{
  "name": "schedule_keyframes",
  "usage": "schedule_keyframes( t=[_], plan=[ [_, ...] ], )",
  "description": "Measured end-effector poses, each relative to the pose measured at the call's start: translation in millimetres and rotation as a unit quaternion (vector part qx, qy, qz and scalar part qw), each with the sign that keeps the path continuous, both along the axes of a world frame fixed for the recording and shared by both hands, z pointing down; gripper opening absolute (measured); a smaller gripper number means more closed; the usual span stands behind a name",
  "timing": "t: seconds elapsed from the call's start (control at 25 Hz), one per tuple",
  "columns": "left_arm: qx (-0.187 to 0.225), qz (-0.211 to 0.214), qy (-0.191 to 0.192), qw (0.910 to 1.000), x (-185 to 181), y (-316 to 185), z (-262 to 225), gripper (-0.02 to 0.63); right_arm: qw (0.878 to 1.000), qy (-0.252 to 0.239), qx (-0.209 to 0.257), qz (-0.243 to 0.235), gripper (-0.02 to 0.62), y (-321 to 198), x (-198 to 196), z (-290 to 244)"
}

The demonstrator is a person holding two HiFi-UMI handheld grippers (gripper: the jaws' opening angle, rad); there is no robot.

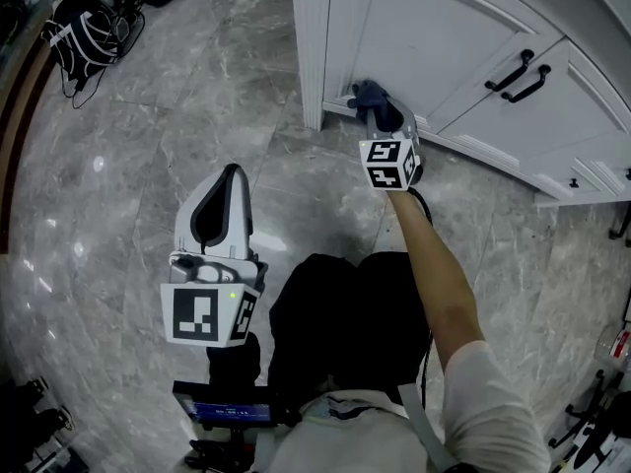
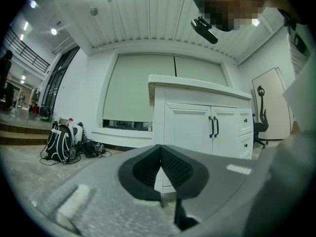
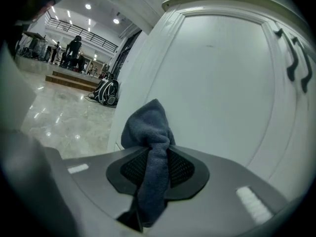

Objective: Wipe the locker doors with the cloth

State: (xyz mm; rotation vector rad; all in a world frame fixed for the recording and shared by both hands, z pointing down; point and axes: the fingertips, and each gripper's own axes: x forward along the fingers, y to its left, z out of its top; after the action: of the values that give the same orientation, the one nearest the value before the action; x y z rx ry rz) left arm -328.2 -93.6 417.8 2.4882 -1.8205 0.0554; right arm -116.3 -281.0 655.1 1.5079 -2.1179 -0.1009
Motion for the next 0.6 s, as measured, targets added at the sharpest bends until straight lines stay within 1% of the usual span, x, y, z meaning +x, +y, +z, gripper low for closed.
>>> schedule_keyframes(
  t=[0.24, 0.36, 0.52, 0.6],
  plan=[
    [0.002, 0.011, 0.001, 0.9999, 13.6, -2.4, -3.0, 0.002, 0.998, 0.011, -0.009, 0.053, 0.089, 14.1, 72.2, 5.6],
    [0.004, 0.019, 0.001, 0.9998, 23.6, -3.4, -6.8, 0.003, 0.997, 0.004, -0.018, 0.080, 0.088, 21.0, 99.9, 7.4],
    [0.008, 0.028, 0.000, 0.9996, 38.6, -3.6, -10.4, 0.002, 0.996, -0.013, -0.025, 0.089, 0.086, 26.3, 109.1, 5.8],
    [0.009, 0.035, -0.001, 0.9994, 47.0, -3.9, -12.7, 0.002, 0.996, -0.027, -0.020, 0.081, 0.086, 30.5, 107.0, -4.6]
  ],
)
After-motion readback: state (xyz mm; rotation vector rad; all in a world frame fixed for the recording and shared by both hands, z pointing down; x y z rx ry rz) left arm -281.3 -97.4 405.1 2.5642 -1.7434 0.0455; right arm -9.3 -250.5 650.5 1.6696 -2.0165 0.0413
